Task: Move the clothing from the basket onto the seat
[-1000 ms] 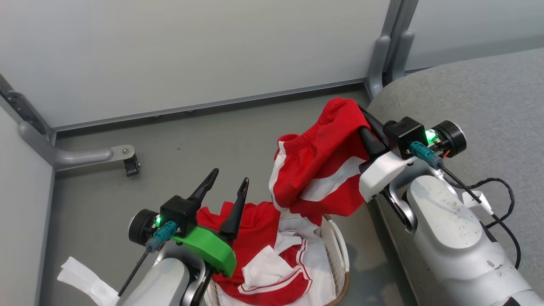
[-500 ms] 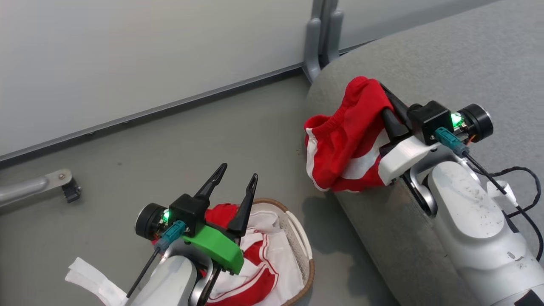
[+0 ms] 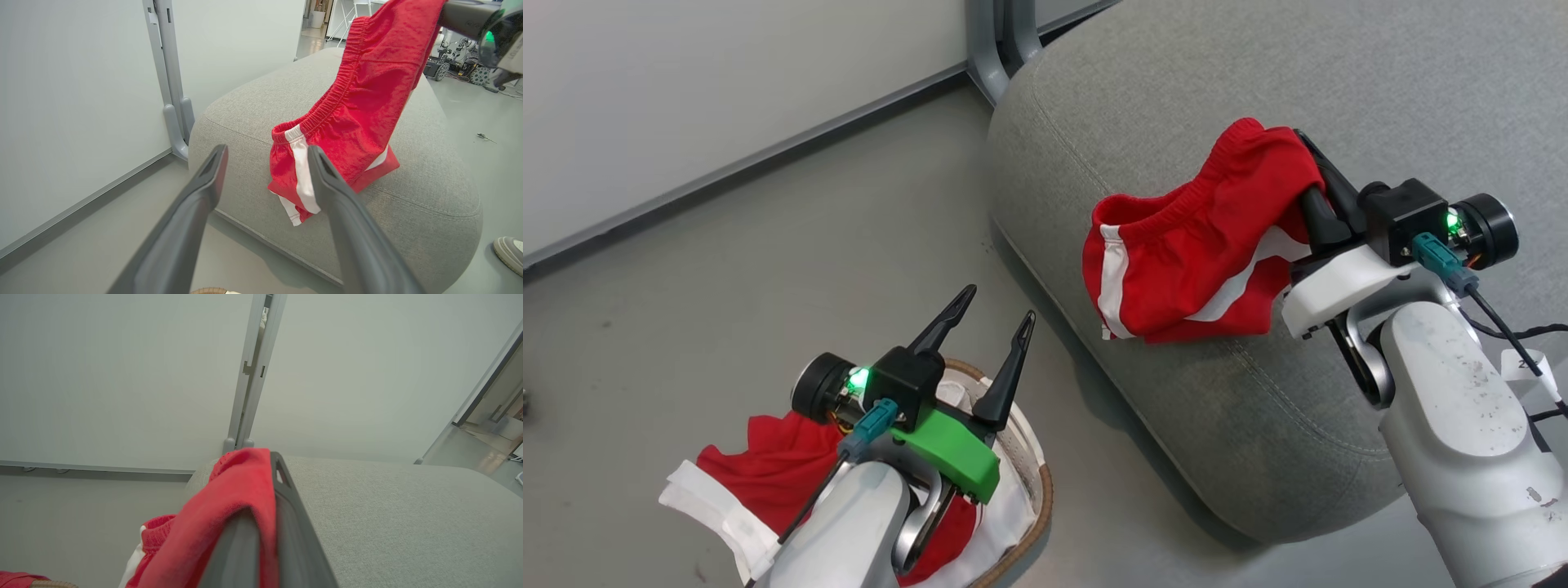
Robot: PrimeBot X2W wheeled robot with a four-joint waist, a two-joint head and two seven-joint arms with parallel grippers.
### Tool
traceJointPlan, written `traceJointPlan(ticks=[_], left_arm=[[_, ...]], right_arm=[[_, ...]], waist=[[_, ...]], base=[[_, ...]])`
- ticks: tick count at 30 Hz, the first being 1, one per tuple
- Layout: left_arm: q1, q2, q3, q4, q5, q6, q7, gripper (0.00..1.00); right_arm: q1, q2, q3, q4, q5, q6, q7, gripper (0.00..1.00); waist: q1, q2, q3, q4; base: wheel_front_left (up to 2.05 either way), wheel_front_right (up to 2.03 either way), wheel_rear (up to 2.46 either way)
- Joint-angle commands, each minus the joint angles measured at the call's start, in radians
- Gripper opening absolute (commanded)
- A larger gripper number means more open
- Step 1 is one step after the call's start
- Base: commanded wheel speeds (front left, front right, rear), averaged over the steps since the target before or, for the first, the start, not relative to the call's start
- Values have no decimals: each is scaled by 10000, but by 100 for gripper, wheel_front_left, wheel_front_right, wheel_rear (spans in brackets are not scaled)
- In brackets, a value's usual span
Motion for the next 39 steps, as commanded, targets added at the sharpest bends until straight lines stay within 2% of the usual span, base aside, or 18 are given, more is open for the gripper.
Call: traceJointPlan(ticks=[1, 9, 14, 21, 24, 31, 35, 39], left_arm=[[-188, 103, -17, 13, 52, -48, -9, 100], [-515, 186, -249, -151, 178, -65, -9, 100], [-930, 270, -622, -111, 304, -70, -9, 100], [-1634, 253, -1148, -241, 246, -74, -9, 100], [-1886, 231, -1278, -347, 295, -75, -9, 100], [-2245, 234, -1398, -653, 440, -76, -7, 100], [-2422, 309, -1513, -596, 628, -64, -8, 100], [-2413, 326, -1454, -668, 608, -32, -8, 100]], right_arm=[[147, -10, -81, -76, -53, -14, -3, 0], [-525, -173, -430, -98, -177, -14, -3, 0], [-1891, -638, -700, -14, -266, -14, -3, 0], [-4165, -1923, -1293, 662, -459, -14, 46, 0], [-5109, -2558, -1965, 948, -478, -14, 223, 0], [-5912, -3695, -2827, 1527, -1110, -14, 526, 0], [-5398, -3587, -3305, 2482, -1338, -14, 332, 0], [-4785, -3138, -3756, 3450, -1529, -14, 133, 0]], waist=[[0, 18, 552, -297], [0, 18, 1226, 262], [0, 18, 1826, 940], [0, 18, 2532, 1997], [0, 18, 2857, 2400], [0, 18, 3721, 2941], [0, 18, 4170, 3066], [0, 18, 4466, 3050]], base=[[0, 0, 0], [0, 0, 0], [0, 0, 0], [0, 0, 0], [0, 0, 0], [0, 0, 0], [0, 0, 0], [0, 0, 0]])
